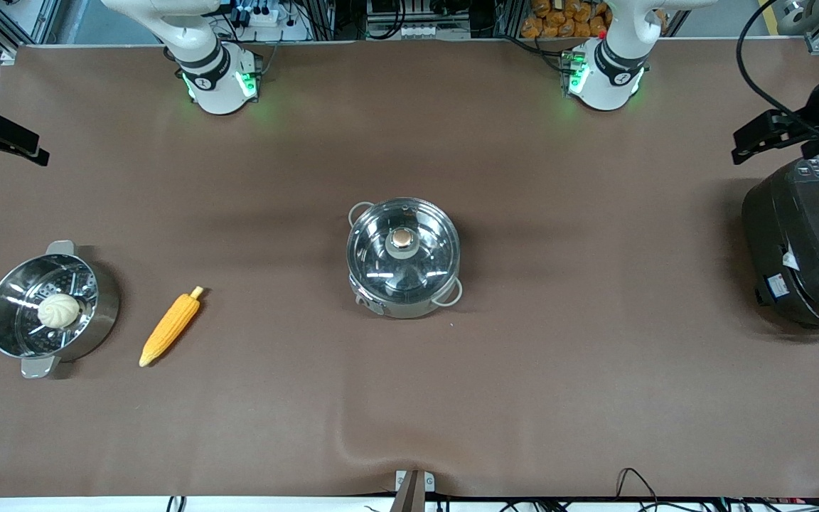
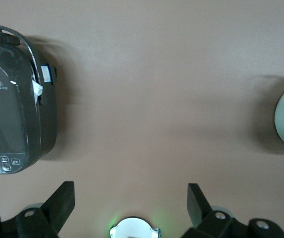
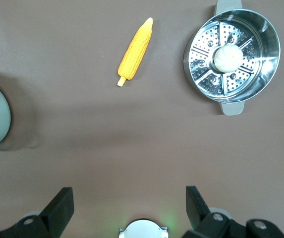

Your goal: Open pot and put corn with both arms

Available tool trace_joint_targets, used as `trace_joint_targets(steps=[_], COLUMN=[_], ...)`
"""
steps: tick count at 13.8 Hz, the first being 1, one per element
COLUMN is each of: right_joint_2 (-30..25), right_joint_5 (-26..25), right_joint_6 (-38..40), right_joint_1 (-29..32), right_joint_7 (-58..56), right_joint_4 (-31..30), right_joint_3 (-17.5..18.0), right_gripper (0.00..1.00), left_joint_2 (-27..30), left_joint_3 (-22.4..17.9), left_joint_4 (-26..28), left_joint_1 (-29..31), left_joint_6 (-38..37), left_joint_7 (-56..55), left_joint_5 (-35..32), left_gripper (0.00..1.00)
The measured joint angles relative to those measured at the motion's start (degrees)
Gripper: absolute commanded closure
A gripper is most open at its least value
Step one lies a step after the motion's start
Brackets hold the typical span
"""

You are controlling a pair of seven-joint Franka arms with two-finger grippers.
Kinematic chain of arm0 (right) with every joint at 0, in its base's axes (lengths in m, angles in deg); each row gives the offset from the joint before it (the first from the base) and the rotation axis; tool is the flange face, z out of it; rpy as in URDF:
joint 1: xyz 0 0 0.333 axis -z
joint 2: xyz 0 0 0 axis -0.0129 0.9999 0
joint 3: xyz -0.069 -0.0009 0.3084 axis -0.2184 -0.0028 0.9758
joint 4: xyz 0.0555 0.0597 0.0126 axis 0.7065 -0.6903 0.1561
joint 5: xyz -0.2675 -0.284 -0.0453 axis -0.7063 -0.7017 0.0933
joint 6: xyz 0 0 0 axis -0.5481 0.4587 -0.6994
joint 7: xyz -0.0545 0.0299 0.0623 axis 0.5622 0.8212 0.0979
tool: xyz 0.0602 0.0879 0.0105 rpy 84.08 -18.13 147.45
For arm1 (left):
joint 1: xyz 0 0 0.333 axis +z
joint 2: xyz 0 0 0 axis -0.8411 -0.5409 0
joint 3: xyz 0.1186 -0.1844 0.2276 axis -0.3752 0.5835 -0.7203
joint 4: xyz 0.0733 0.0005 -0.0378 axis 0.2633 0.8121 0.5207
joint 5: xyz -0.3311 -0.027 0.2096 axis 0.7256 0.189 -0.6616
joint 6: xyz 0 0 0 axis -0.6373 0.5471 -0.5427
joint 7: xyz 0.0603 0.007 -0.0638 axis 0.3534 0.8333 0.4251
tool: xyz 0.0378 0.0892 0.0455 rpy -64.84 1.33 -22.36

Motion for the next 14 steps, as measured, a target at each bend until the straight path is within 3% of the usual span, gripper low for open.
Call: trace_joint_targets(steps=[6, 9, 14], right_joint_2=[0.0, 0.3, 3.4], right_joint_5=[0.0, 0.0, 0.0], right_joint_6=[0.0, -0.8, -4.6], right_joint_1=[0.0, 0.0, 0.0], right_joint_7=[0.0, 0.0, -0.1], right_joint_4=[0.0, -0.1, -0.5], right_joint_3=[0.0, 0.1, 0.2], right_gripper=[0.00, 0.00, 0.00], left_joint_2=[-4.2, -6.9, -15.4], left_joint_3=[8.9, 9.6, 9.9], left_joint_4=[0.0, -0.1, -3.0], left_joint_1=[-2.5, -5.8, -18.8], left_joint_6=[5.0, 9.7, 19.5], left_joint_7=[-19.4, -30.6, -57.2], left_joint_5=[0.1, 2.1, 2.3], left_gripper=[0.00, 0.00, 0.00])
